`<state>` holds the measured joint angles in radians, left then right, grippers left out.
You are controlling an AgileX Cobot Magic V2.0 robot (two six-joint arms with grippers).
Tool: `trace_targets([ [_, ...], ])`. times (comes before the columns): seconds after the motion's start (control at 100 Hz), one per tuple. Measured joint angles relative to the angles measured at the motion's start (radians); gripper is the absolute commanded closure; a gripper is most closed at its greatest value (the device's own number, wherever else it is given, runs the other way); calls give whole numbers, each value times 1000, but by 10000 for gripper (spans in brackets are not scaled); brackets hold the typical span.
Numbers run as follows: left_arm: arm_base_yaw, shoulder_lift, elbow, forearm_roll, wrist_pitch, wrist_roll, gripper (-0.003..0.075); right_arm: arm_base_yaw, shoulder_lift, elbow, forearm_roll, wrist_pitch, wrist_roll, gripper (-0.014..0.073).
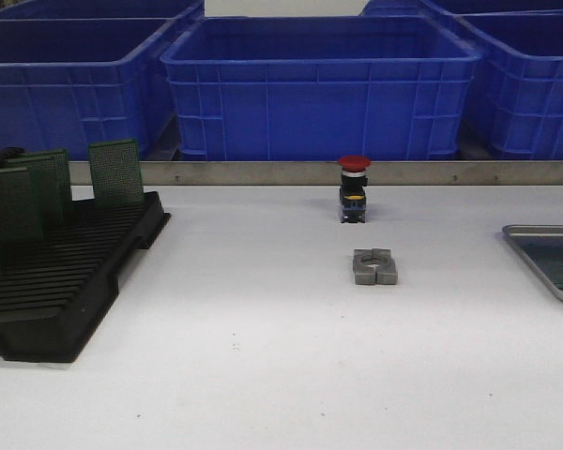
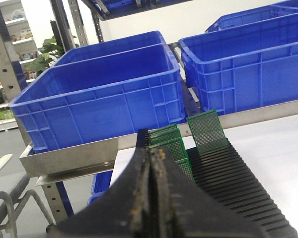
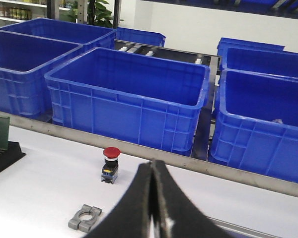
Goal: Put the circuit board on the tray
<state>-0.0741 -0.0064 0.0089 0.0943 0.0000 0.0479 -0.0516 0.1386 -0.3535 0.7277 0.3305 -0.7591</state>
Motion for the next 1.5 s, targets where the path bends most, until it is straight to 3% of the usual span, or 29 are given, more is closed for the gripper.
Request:
trace_targets([
  [0.14, 0, 0, 0, 0, 0, 0, 738, 0, 0, 0, -142, -40, 155, 661],
  [0.36, 0, 0, 0, 0, 0, 0, 738, 0, 0, 13, -582, -83, 635, 661],
  [0.52, 0, 0, 0, 0, 0, 0, 738, 0, 0, 72, -761, -199, 855, 661],
  [1.16, 0, 0, 0, 0, 0, 0, 738, 25, -148, 365, -787, -309, 899, 661],
  [1.5, 0, 0, 0, 0, 0, 0, 738, 25, -148, 378, -778, -356, 900, 661],
])
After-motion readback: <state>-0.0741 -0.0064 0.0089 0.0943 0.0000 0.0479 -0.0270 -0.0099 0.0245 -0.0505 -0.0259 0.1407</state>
